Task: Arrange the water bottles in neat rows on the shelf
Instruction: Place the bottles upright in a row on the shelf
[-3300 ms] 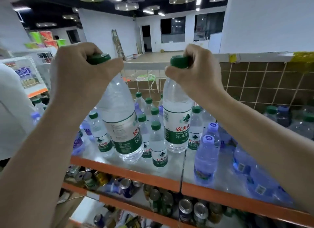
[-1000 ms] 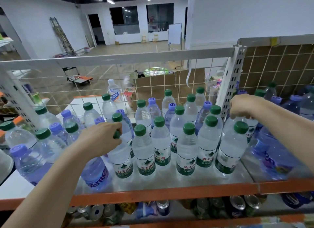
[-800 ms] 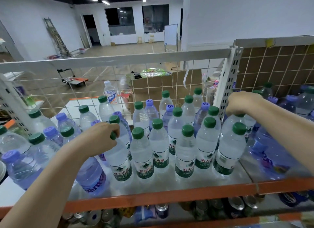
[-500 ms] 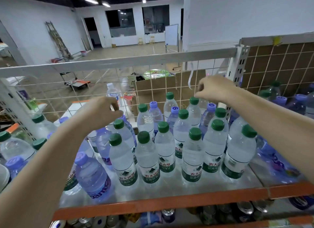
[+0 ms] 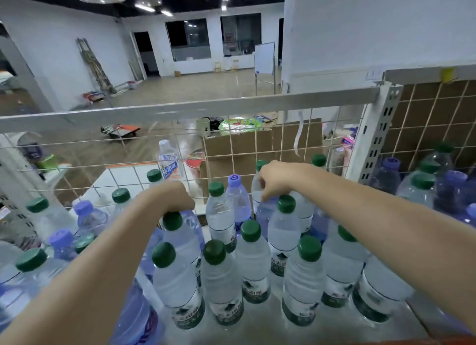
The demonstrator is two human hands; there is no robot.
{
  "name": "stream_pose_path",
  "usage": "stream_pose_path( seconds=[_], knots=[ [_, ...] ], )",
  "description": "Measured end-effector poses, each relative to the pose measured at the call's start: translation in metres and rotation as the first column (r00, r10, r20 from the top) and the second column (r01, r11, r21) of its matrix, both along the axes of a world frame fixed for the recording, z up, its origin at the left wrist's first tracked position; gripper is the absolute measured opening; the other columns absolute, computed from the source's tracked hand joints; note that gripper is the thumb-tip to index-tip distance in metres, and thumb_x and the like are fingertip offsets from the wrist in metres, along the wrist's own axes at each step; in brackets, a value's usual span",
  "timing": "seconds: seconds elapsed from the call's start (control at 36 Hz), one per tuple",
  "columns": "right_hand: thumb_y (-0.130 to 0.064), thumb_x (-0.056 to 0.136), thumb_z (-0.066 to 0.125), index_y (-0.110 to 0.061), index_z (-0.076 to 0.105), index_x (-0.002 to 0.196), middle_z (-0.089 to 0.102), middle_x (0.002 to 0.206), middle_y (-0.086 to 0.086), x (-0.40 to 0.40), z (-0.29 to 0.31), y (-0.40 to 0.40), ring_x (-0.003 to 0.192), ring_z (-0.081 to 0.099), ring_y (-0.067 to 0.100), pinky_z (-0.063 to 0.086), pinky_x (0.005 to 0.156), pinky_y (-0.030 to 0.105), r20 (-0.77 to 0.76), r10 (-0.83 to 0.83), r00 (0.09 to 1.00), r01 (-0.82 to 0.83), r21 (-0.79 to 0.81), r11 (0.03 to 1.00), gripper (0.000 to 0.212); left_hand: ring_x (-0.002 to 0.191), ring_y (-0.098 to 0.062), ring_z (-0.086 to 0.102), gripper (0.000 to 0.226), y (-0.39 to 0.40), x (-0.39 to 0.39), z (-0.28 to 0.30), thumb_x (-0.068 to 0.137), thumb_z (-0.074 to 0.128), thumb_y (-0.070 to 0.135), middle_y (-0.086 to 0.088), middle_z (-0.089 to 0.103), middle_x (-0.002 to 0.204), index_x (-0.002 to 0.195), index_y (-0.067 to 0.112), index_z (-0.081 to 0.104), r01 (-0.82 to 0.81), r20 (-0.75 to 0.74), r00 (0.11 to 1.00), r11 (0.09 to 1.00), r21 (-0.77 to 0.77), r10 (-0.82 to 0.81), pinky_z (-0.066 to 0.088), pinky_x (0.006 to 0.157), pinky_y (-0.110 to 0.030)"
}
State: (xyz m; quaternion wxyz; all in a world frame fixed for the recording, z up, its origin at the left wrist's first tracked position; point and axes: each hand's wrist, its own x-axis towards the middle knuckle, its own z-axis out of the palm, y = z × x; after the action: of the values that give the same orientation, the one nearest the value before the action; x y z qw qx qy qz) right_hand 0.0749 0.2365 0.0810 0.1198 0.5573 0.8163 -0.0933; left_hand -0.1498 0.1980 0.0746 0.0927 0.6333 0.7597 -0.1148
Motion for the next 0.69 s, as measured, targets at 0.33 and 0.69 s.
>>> stream_pose_path(
  seconds=[0.33,0.69],
  knots=[
    [-0.034,0.081,0.076,-0.018,0.055,0.065,0.057,0.068,0.001,0.003,-0.003,0.012,0.062,0.058,0.019,0.047,0.052,0.024,-0.05,-0.013,0.999,0.008,-0.1,0.995,0.031,0.073,-0.02,0.054,0.027,0.014,-0.015,-0.016,0.081,0.069,0.031,-0.008,0.056,0.09,0.09,0.009,0.058,-0.089,0.15,0.985,0.996,-0.004,0.089,0.046,0.059,-0.029],
    [-0.037,0.082,0.071,-0.012,0.064,0.098,0.063,0.091,0.005,0.011,0.028,-0.011,0.072,0.058,0.017,0.051,0.067,0.032,-0.356,-0.01,0.935,0.062,0.135,0.989,0.03,0.08,-0.029,0.059,0.016,-0.004,-0.024,-0.001,0.082,0.06,0.032,-0.008,0.064,0.085,0.09,0.019,0.056,-0.147,0.249,0.968,0.893,0.425,0.041,0.048,0.07,-0.032]
  ],
)
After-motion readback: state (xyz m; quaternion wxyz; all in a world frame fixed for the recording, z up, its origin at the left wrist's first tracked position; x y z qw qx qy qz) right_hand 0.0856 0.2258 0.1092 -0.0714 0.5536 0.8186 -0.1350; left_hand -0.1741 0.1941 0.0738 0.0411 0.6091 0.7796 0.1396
